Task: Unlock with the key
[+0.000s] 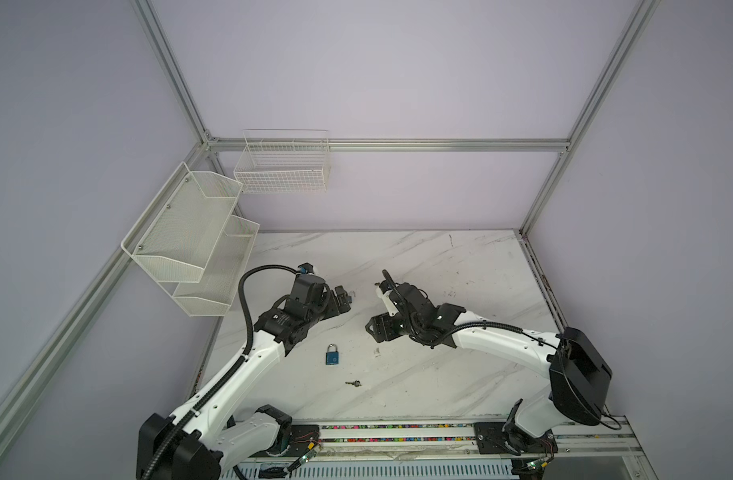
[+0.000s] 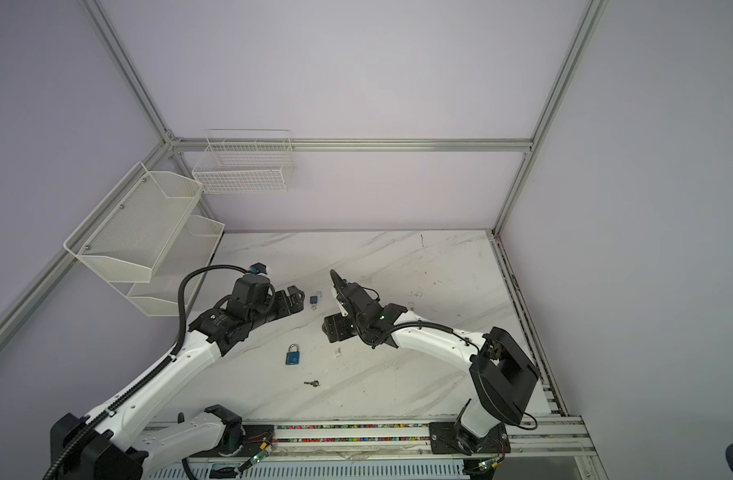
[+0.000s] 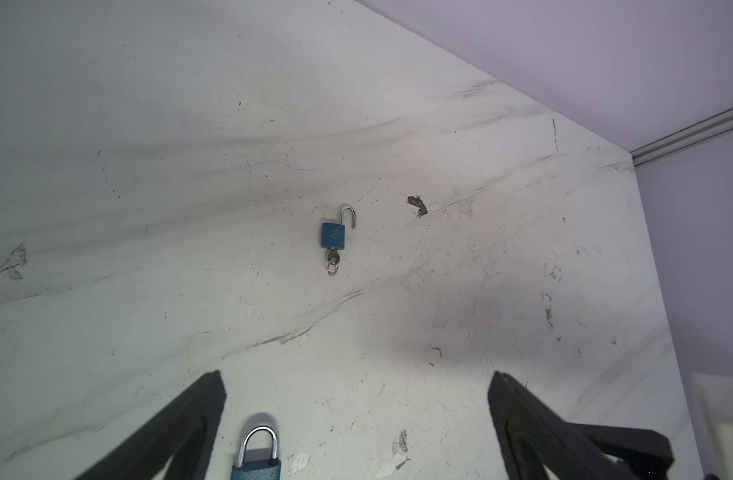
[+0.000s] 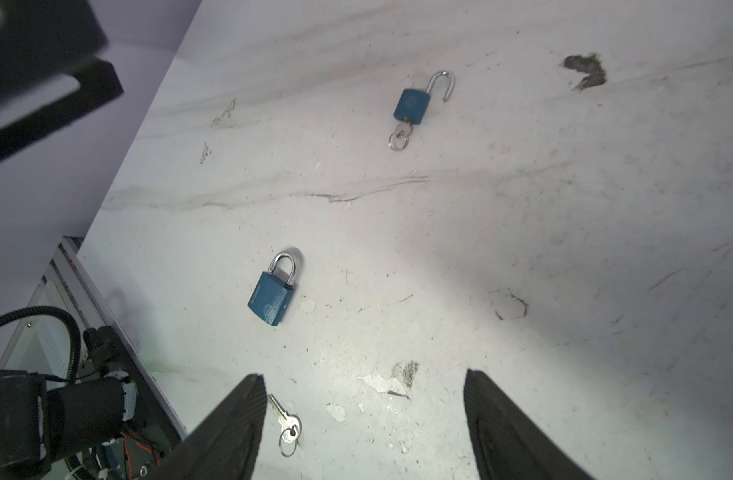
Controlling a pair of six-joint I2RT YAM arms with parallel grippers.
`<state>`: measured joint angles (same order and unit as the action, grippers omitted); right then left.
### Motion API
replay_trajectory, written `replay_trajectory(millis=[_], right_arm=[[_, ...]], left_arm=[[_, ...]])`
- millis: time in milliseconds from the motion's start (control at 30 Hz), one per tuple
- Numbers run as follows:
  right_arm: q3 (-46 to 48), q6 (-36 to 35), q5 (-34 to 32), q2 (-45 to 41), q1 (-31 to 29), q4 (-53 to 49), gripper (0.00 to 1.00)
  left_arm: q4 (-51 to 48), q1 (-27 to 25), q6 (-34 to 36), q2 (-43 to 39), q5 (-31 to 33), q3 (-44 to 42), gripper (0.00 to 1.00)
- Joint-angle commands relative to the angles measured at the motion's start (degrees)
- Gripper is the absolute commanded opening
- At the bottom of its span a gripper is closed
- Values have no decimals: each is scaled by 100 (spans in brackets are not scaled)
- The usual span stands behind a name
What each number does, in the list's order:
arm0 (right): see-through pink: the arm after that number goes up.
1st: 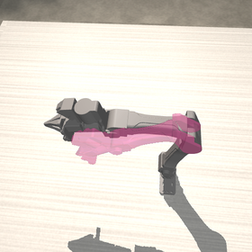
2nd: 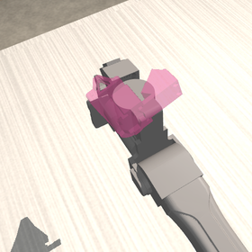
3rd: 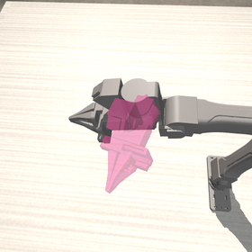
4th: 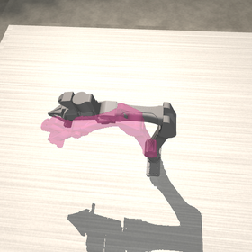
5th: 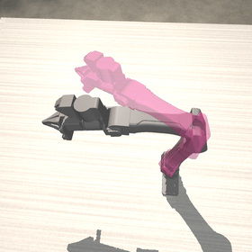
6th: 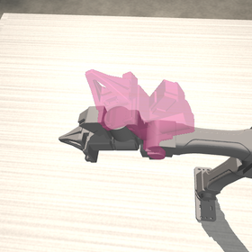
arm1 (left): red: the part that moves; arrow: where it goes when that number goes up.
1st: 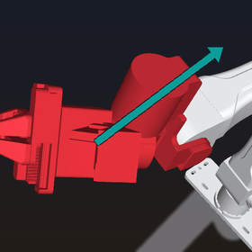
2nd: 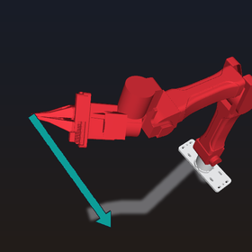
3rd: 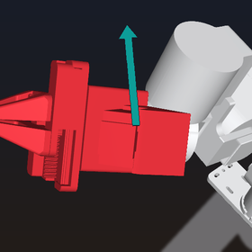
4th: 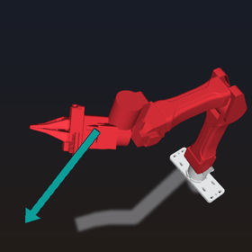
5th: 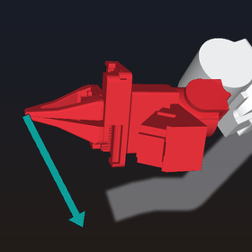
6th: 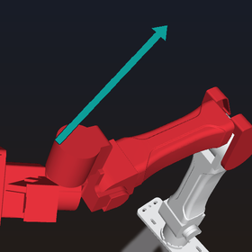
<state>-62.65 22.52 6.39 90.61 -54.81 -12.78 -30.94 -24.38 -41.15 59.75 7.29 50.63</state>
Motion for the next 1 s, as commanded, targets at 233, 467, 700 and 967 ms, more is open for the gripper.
replay_trajectory(millis=[233, 467, 700, 967], right_arm=[[367, -77, -534, 22, -1053, 12, 74], [391, -174, -737, 398, -1725, 117, 65], [394, -320, -838, 819, -1991, 307, 58], [248, -516, -1039, 1216, -2034, 364, 47]], left_arm=[[-112, 45, -570, -1399, 383, -796, 100], [-325, 48, -837, -1951, 554, -1009, 100], [-415, 49, -1030, -2345, 779, -1140, 100], [-453, 49, -1158, -2612, 970, -1284, 100]])
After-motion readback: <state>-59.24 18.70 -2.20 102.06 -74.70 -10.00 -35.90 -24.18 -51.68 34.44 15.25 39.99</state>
